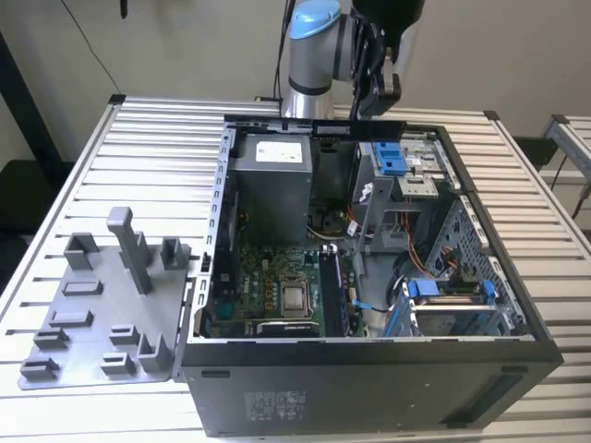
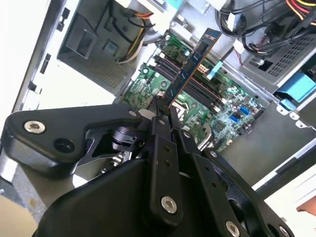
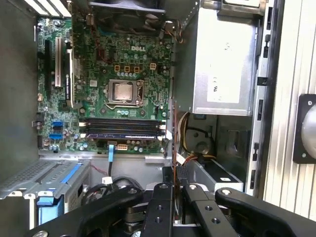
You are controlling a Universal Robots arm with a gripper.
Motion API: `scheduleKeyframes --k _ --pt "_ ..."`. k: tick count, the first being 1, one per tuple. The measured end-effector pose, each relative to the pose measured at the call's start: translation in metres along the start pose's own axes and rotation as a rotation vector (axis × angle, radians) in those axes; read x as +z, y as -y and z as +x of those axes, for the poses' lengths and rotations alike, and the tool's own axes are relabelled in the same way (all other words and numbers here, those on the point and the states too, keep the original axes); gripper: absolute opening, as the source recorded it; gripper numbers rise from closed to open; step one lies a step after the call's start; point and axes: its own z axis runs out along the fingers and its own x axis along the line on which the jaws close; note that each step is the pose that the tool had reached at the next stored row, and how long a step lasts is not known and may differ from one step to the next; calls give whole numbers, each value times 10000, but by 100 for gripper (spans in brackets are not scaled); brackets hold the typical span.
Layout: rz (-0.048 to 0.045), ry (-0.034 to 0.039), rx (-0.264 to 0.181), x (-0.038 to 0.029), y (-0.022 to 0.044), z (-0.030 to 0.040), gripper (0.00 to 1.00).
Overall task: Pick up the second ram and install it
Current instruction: 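Pick up the second ram and move it above second insertion slot, then insert the second ram into the second slot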
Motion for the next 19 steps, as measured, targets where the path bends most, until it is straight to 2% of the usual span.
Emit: scheduleKeyframes --k 5,19 --pt "4 143 -1 15 3 -101 14" --pt "3 145 2 13 5 -80 14"
